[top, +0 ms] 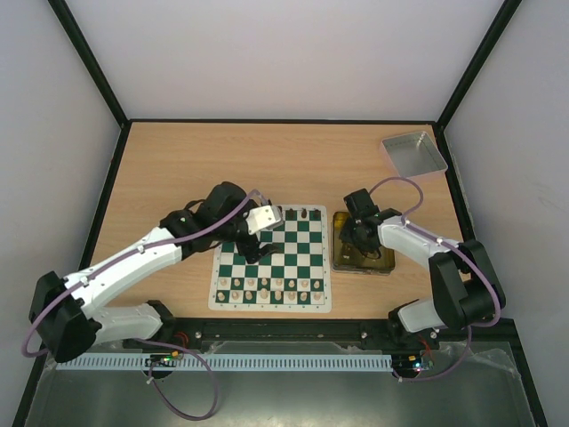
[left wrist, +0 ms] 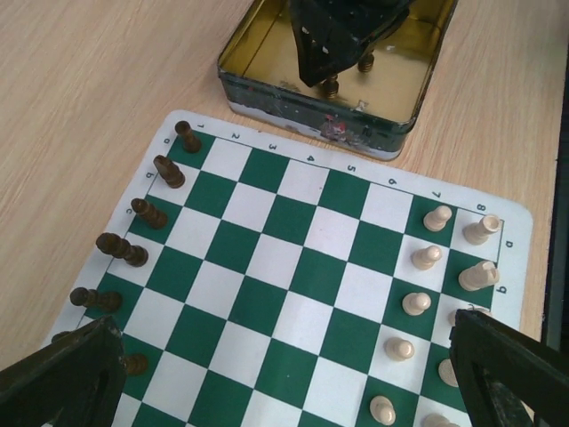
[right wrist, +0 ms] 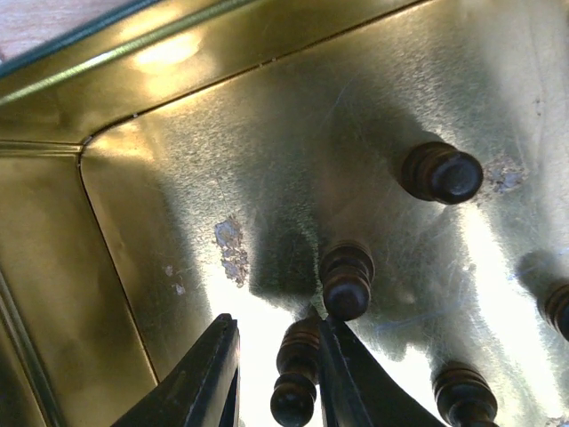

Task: Set up the chess pieces on the board
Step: Pick up the chess piece from the storage box.

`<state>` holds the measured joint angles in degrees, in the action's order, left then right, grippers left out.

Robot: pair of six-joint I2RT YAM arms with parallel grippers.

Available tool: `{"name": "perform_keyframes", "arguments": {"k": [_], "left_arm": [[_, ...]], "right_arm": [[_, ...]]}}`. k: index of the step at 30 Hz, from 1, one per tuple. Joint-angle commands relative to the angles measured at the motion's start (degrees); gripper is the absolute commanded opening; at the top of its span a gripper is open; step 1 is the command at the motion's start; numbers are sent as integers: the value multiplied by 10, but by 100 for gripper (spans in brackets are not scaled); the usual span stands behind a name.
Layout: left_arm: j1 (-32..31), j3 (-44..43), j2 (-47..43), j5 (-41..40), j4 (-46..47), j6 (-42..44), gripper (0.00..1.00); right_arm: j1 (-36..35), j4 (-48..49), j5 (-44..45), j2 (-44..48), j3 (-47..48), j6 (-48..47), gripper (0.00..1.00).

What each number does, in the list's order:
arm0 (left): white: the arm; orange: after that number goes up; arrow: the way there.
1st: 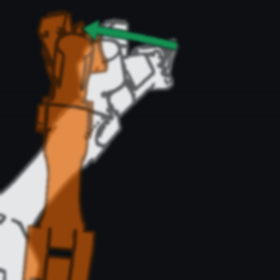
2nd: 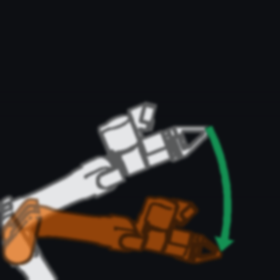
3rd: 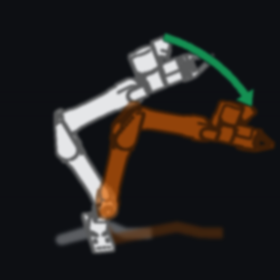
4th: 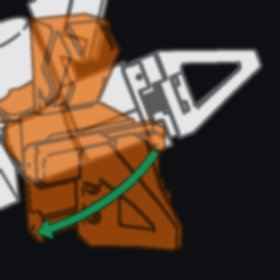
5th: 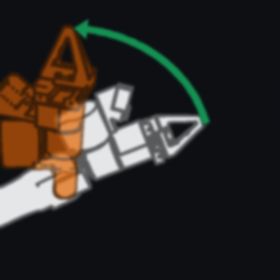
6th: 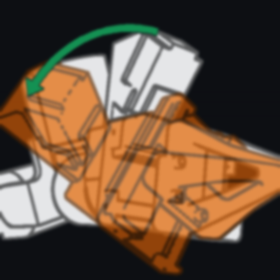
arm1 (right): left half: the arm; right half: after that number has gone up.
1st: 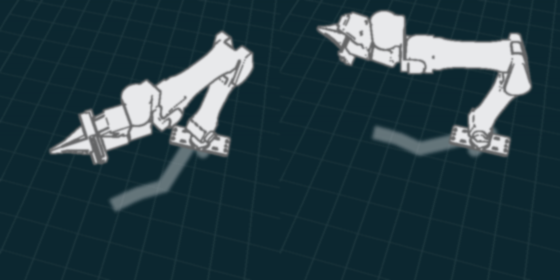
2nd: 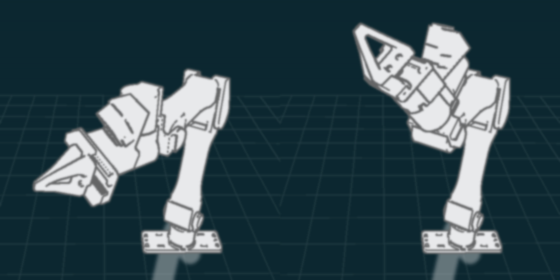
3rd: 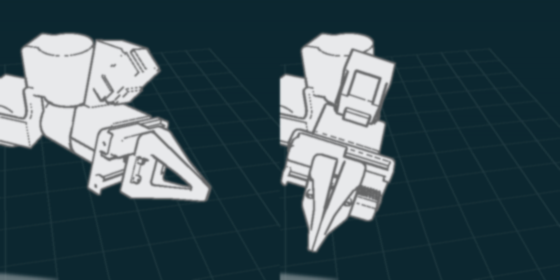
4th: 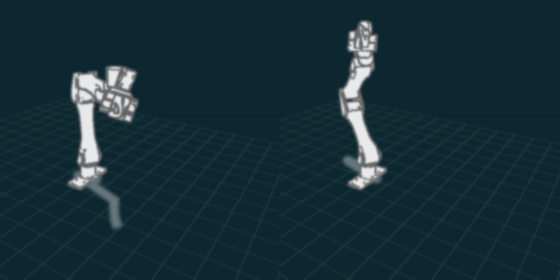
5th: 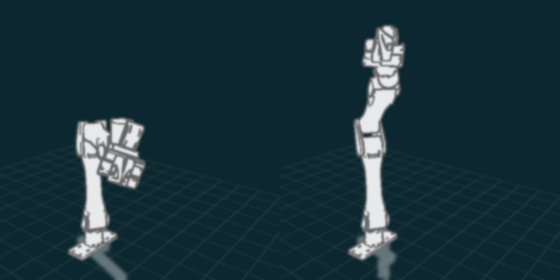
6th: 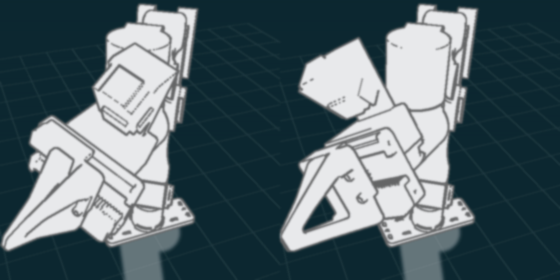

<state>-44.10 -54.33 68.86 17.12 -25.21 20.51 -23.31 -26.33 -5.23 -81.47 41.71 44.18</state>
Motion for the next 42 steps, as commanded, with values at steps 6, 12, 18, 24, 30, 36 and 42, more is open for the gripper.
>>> {"name": "perform_keyframes", "arguments": {"k": [6,12,18,24,30,36,42], "left_arm": [[14,17,1,60,29,-22,99],[18,32,20,86,46,-20,93],[23,25,90,98,72,-4,87],[18,41,130,108,164,-24,93],[8,65,148,116,248,-32,90],[-9,89,178,105,316,-25,90],[-11,83,205,98,344,-36,91]], "right_arm": [[3,5,-3,-8,-10,0,21],[3,6,-2,-11,-12,-2,15],[3,6,0,-14,-10,-3,13],[3,10,-2,-19,-10,-1,12],[3,7,-2,-23,-5,-5,9],[3,4,2,-22,-3,-8,7],[3,1,6,-20,-1,-10,2]]}}
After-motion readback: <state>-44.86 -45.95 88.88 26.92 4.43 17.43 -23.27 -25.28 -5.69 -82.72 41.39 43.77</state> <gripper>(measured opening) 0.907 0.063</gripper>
